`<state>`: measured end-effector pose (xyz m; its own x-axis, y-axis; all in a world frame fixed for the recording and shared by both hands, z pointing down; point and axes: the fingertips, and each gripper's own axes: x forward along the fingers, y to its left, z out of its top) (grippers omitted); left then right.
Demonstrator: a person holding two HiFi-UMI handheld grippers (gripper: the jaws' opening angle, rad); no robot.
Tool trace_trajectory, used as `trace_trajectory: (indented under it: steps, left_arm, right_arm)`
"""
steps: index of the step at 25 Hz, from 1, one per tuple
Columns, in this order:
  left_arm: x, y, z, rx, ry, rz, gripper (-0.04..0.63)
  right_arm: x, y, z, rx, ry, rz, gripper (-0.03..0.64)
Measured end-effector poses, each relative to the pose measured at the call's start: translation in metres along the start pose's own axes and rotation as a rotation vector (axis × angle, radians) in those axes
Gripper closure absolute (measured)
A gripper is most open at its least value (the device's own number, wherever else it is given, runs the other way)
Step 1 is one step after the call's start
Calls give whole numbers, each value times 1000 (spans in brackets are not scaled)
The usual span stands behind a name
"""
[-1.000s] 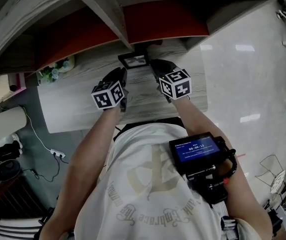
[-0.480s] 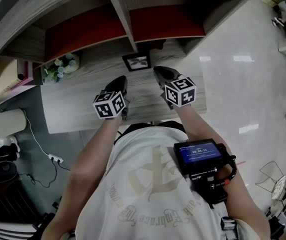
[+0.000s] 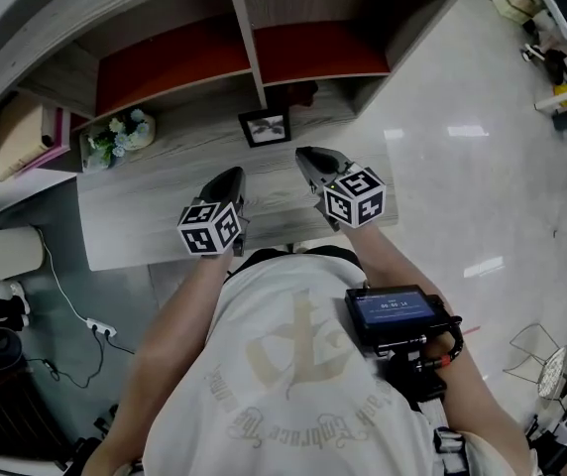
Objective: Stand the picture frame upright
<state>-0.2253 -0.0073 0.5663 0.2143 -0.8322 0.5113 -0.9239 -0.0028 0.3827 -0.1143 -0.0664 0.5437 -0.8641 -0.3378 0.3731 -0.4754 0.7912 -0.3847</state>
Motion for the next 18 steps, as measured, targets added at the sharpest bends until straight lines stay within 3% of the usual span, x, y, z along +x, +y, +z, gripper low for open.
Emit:
trace_trajectory:
  steps: [12,18]
  left_arm:
    - [-50,-32,-10,70,-66,-80,584]
    - [-72,-32,-17,68,-88,-112,584]
  right_arm:
    - [-46,47,-17,-43,-32,17,614]
    - [-59,62,-30,-41,-48,3,614]
